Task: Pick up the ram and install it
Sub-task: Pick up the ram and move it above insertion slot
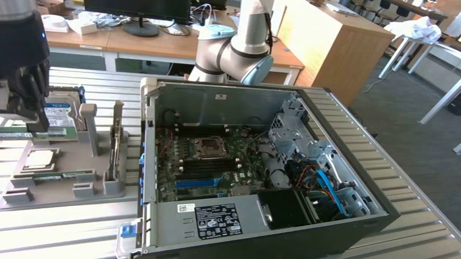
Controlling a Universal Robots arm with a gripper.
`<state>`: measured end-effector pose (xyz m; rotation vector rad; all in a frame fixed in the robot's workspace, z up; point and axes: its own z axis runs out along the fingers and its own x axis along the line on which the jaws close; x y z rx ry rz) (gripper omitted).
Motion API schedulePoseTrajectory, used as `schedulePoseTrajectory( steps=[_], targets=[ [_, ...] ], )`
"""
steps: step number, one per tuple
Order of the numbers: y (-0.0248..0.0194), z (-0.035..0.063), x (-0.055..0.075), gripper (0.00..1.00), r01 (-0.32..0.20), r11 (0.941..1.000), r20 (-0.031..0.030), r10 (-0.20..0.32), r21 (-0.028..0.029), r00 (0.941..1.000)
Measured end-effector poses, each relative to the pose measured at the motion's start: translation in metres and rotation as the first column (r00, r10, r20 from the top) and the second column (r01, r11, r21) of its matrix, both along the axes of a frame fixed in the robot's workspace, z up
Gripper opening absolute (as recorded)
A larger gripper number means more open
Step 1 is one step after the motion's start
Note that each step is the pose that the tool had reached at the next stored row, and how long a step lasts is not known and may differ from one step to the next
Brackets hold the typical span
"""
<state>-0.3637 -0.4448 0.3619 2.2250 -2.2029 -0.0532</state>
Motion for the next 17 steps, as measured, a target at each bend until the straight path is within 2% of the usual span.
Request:
schedulePoseTrajectory(
  steps=[17],
  targets=[
    [0.0000,0.0402,0.000,0.11,0.000,1.0000,0.0000,0.000,0.0000,1.0000]
  ],
)
